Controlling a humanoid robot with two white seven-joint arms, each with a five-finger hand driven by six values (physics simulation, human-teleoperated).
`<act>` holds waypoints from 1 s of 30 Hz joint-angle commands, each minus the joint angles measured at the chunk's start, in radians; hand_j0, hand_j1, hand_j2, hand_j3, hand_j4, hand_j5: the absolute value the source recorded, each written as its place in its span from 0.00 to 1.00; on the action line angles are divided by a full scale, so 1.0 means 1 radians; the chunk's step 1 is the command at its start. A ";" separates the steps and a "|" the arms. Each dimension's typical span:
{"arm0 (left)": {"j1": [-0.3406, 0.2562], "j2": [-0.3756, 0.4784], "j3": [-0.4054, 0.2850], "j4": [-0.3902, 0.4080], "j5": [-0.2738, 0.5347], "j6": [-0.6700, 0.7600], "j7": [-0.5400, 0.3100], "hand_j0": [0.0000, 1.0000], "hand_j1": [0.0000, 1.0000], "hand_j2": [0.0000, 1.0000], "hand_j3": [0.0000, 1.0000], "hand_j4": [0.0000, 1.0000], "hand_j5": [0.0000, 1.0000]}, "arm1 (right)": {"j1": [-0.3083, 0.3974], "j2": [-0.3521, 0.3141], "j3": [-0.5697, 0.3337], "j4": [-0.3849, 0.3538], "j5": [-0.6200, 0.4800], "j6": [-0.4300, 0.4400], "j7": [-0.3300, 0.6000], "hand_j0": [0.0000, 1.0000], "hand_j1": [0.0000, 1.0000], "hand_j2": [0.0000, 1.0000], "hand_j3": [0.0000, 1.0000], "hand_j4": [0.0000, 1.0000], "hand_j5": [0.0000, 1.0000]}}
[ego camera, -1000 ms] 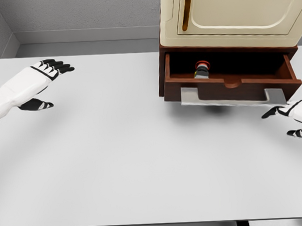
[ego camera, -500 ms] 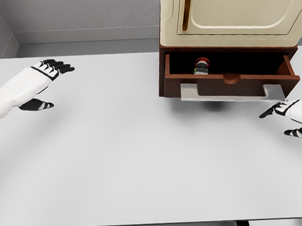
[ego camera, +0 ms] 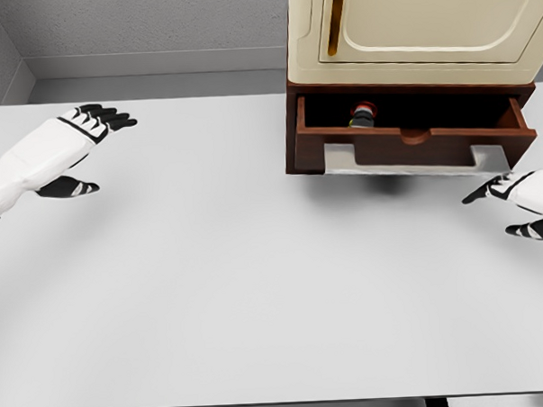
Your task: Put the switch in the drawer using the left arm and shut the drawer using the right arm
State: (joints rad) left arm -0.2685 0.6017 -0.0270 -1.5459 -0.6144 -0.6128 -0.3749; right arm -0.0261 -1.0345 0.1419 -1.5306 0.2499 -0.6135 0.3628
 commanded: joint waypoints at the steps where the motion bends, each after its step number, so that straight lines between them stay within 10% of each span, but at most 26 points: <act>1: 0.000 0.001 0.001 -0.008 0.007 0.002 0.001 1.00 1.00 1.00 1.00 1.00 1.00 | 0.000 0.007 0.002 0.009 -0.004 0.003 -0.002 0.77 0.77 0.77 0.77 0.77 0.77; 20: 0.003 0.000 0.002 -0.017 0.007 0.002 0.001 1.00 1.00 1.00 1.00 1.00 1.00 | -0.045 -0.002 0.056 -0.016 -0.011 0.003 -0.007 0.70 0.70 0.70 0.70 0.70 0.70; 30: 0.012 0.000 0.002 -0.034 0.007 0.002 0.001 1.00 1.00 1.00 1.00 1.00 1.00 | 0.159 -0.036 -0.094 -0.218 -0.020 0.003 -0.010 0.64 0.64 0.64 0.64 0.64 0.64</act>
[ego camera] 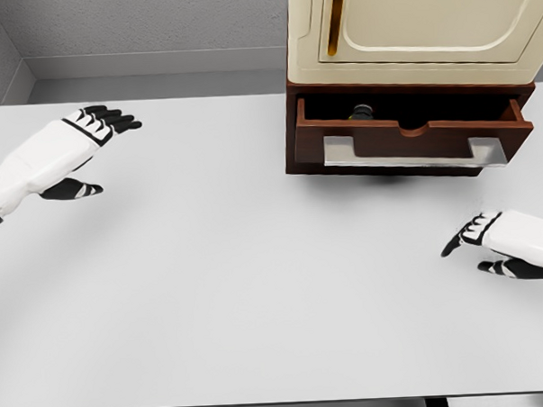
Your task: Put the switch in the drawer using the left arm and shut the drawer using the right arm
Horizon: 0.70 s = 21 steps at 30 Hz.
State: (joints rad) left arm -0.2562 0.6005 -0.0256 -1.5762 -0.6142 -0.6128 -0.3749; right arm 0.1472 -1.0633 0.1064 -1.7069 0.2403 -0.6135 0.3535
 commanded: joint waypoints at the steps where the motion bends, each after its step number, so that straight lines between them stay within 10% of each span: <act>1: 0.000 0.001 0.000 -0.008 0.007 0.002 0.001 1.00 1.00 1.00 1.00 1.00 1.00 | 0.003 -0.007 -0.077 -0.046 -0.010 0.003 -0.001 0.65 0.65 0.65 0.65 0.65 0.65; 21: 0.034 0.001 0.038 -0.042 0.007 0.002 0.001 1.00 1.00 1.00 1.00 1.00 1.00 | 0.018 -0.179 -0.102 -0.063 -0.019 0.003 -0.001 0.68 0.68 0.68 0.68 0.68 0.68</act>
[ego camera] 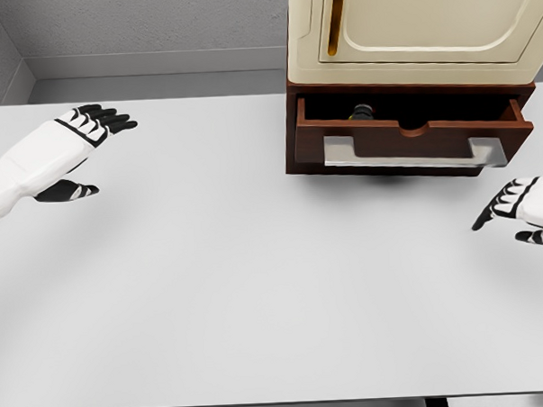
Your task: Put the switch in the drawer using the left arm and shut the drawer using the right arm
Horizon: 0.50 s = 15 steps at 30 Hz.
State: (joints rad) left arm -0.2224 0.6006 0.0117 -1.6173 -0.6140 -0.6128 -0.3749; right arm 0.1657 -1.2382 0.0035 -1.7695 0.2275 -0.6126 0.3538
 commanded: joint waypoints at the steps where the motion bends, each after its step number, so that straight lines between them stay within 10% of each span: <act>1: 0.000 0.001 0.001 0.001 0.007 0.002 0.001 1.00 1.00 1.00 1.00 1.00 1.00 | 0.000 0.002 0.001 -0.001 -0.007 0.002 -0.001 0.68 0.68 0.68 0.68 0.68 0.68; 15: 0.000 0.001 0.004 0.002 0.007 0.002 0.001 1.00 1.00 1.00 1.00 1.00 1.00 | -0.014 0.144 0.000 0.001 -0.007 0.002 -0.003 0.69 0.69 0.69 0.69 0.69 0.69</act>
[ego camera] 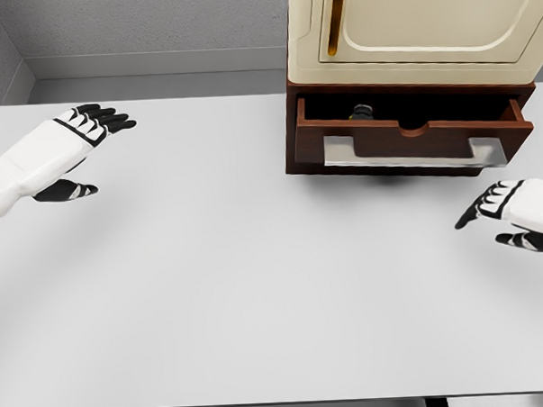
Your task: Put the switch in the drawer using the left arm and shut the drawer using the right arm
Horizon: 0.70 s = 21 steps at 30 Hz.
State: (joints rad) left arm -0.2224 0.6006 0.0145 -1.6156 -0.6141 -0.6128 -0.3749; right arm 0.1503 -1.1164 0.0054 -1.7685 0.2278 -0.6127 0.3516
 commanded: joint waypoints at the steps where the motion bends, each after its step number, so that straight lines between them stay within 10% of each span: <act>1: 0.002 0.001 0.001 -0.001 0.007 0.002 0.001 1.00 1.00 1.00 1.00 1.00 1.00 | -0.003 0.046 -0.004 0.000 -0.007 0.002 0.000 0.68 0.68 0.68 0.68 0.68 0.68; 21: 0.008 0.001 0.007 0.000 0.007 0.002 0.001 1.00 1.00 1.00 1.00 1.00 1.00 | -0.089 0.184 -0.007 0.069 0.036 0.002 0.009 0.71 0.71 0.71 0.71 0.71 0.71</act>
State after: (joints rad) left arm -0.2148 0.6006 0.0209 -1.6138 -0.6141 -0.6128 -0.3749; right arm 0.0614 -0.9440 -0.0008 -1.7157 0.2709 -0.6179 0.3697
